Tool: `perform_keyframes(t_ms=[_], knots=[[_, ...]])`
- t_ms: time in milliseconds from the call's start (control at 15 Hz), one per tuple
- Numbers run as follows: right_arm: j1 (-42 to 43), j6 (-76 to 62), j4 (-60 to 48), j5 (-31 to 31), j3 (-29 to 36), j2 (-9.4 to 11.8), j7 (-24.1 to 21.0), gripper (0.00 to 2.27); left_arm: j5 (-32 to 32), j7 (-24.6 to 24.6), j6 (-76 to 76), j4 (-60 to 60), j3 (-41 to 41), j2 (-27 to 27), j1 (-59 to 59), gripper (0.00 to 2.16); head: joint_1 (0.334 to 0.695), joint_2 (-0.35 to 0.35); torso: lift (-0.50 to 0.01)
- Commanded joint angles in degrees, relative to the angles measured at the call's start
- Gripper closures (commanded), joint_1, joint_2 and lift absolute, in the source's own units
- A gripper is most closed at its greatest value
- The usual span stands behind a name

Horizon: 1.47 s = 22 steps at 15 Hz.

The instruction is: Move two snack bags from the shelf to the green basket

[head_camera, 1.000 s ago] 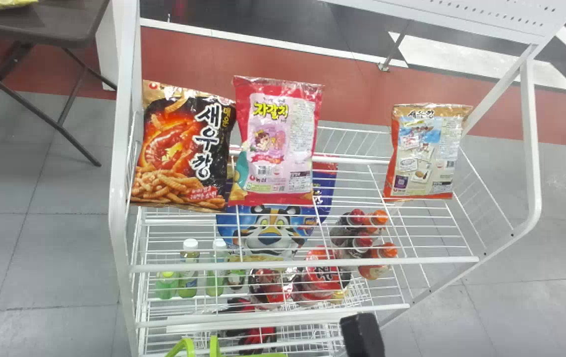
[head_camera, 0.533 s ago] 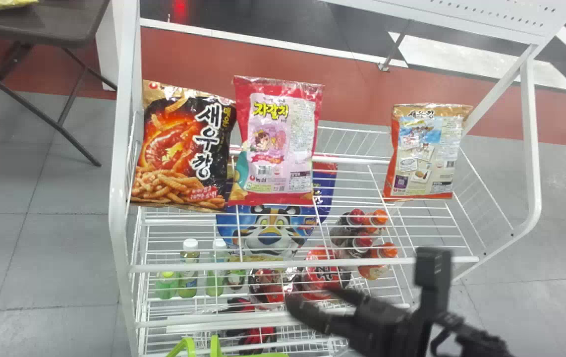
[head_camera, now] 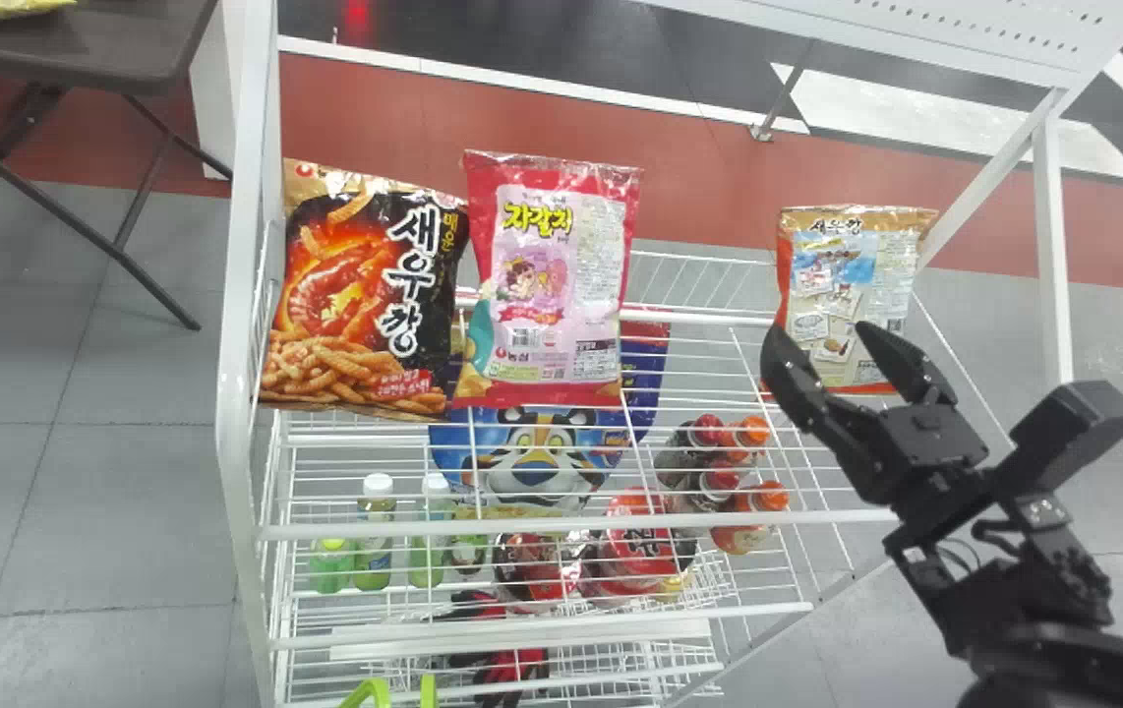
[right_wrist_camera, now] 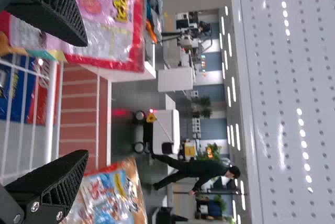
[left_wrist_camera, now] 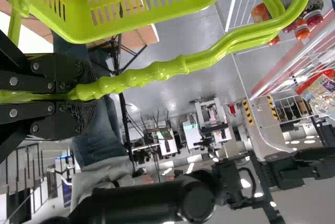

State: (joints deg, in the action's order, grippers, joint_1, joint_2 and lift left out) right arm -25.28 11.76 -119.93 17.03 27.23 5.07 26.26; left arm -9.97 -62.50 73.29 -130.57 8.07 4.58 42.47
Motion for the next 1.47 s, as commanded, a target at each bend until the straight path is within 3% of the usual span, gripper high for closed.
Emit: perform_keyframes(t_ms=[0,467,1067,1133,1200,1267,1333,1400], knots=[[7.17,0.86,6.72,-2.88,1.51,0.73,-0.25,0.08,0.92,0.18,0.85,-0.21,0.81,-0.09,-0.02,2.15,0.695,-0.35,-0.016],[17.45,-1.25,24.56,-6.31,2.57,5.65,-2.36,0.08,1.09,0.53,0.85,-0.3,0.72,-0.09,-0.11,2.15,0.695,-0.35,-0.016],[25.8,-2.48,35.81,-11.59,2.66,7.23,-2.88,0.15,1.09,0.45,0.85,-0.38,0.63,0.08,-0.46,2.15,0.695,-0.35,-0.016],[26.68,-1.95,37.57,-11.76,2.66,8.2,-2.8,0.6,1.01,0.45,0.85,-0.38,0.55,0.08,-0.46,2.15,0.695,-0.35,-0.016],[27.56,0.34,38.89,-11.15,2.83,8.64,-2.71,1.58,1.01,0.36,0.85,-0.38,0.46,0.17,-0.46,2.15,0.695,-0.35,-0.016],[27.83,1.39,39.24,-10.71,2.83,8.64,-2.8,2.03,1.09,0.45,0.85,-0.38,0.55,0.17,-0.46,2.15,0.695,-0.35,-0.016],[27.74,0.86,39.24,-10.79,2.66,8.64,-2.8,2.25,1.09,0.71,1.38,-0.38,0.55,0.08,-0.55,2.15,0.695,-0.35,-0.016],[27.56,-0.37,39.15,-10.79,2.57,8.64,-2.8,2.25,1.18,0.89,1.56,-0.38,0.63,0.17,-0.63,2.15,0.695,-0.35,-0.016]])
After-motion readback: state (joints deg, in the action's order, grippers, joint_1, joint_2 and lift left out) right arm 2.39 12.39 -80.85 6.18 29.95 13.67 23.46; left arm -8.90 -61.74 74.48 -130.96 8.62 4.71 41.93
